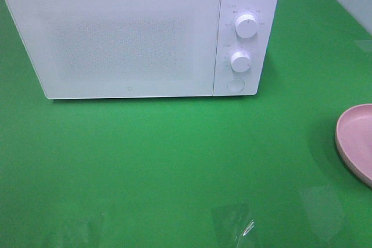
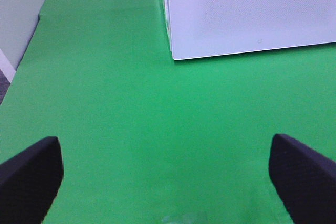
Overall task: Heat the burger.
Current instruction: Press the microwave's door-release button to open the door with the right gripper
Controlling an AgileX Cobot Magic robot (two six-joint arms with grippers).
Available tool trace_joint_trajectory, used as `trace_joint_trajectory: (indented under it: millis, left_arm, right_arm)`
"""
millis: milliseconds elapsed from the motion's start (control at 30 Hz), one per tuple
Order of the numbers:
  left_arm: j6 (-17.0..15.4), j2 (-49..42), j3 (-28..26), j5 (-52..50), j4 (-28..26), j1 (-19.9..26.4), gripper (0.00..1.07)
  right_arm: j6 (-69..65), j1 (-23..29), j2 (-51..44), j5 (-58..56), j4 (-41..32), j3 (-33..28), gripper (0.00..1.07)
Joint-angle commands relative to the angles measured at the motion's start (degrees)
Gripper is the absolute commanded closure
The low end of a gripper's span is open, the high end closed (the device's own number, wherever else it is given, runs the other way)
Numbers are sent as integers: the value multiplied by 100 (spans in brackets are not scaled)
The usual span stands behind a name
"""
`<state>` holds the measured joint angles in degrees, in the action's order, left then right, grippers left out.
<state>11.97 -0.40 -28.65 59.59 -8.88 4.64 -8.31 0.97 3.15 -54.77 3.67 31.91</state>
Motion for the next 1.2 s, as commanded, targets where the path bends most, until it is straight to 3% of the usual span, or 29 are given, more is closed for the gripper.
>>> trace_joint_trajectory:
  millis: [33,500,1200]
  left_arm:
    - [-34,-126,17,0,-40,0,7]
    - [-34,-126,17,0,-40,0,7]
    - [-34,-126,17,0,-34,0,7]
  right_arm:
    - [17,-17,286,355,-6,46,32]
    - [17,-17,1879,2630,40,46,32]
    - [6,-17,4160,4933,40,46,32]
